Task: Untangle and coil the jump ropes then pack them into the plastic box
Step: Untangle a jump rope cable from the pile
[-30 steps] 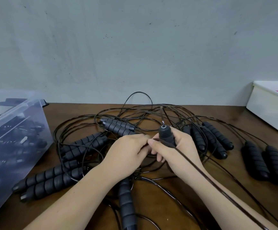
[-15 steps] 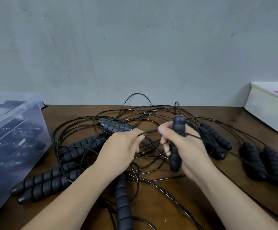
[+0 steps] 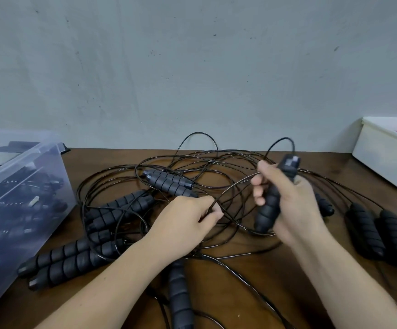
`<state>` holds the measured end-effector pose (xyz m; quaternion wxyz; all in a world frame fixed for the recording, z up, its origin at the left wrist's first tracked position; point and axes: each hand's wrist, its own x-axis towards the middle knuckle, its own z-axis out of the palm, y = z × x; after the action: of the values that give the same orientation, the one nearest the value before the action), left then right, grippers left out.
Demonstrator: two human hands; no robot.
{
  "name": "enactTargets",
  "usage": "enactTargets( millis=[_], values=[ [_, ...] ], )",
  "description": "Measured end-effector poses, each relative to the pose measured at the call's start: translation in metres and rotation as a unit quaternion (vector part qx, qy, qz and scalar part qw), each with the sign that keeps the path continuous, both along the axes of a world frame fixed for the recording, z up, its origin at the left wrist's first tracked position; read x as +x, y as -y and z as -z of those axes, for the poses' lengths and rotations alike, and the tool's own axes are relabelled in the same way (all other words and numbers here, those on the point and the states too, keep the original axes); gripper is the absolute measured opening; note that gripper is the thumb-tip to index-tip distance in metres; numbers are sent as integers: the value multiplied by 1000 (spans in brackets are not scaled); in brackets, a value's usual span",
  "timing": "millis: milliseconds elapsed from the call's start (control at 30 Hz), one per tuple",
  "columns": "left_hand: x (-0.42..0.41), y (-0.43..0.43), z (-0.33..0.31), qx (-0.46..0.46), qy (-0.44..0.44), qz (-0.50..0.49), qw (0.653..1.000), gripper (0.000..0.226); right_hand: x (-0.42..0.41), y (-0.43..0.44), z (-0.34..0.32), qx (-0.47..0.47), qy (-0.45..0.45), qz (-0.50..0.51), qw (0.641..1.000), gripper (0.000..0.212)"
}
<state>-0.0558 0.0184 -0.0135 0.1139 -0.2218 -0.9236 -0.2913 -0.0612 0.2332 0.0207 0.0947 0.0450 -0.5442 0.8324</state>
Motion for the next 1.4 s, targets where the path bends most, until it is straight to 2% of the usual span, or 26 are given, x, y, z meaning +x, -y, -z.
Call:
enactTargets(
  millis=[67, 167, 300, 400, 533, 633, 800, 933, 1000, 1067, 1233, 1300, 1400],
  values=[
    [0, 1, -1, 6, 3, -6, 1000, 23, -3, -9, -3, -18, -7, 6, 1000, 20],
    [0, 3, -3, 17, -20, -24, 999, 27, -3, -2, 2, 4, 16, -6, 1000, 22],
    [-1, 5, -2, 9, -74, -10, 997, 28, 3, 22, 20, 100, 29, -53, 993, 23],
    [0, 4, -1, -22, -87, 11, 996, 27, 5, 32, 31, 179, 16, -41, 983, 26],
    [-1, 4, 0, -25, -77, 27, 996, 18, 5, 27, 31, 209, -13, -36, 977, 26],
    [0, 3, 1, -28, -45, 30, 998, 21, 8, 23, 21, 174, -31, -41, 983, 25],
    [1, 6, -4, -41, -32, 14, 999, 28, 4, -3, -5, 18, -8, -11, 1000, 30],
    [-2, 10, -4, -31, -57, 2, 998, 40, 1, -2, -3, -5, 7, -11, 1000, 23],
    [-1, 11, -5, -26, -71, 2, 997, 44, 3, 7, 2, 25, 5, -27, 999, 28],
    [-1, 11, -3, -21, -85, 8, 996, 42, 6, 16, 8, 88, -4, -52, 995, 22],
    [-1, 8, 0, -43, -100, 21, 994, 22, 12, 31, 26, 255, -34, -76, 963, 13],
    [-1, 7, 0, -54, -101, 25, 993, 17, 12, 32, 28, 278, -34, -62, 958, 13],
    [-3, 7, 3, -57, -99, 24, 993, 17, 12, 30, 27, 260, -33, -62, 963, 13]
  ],
)
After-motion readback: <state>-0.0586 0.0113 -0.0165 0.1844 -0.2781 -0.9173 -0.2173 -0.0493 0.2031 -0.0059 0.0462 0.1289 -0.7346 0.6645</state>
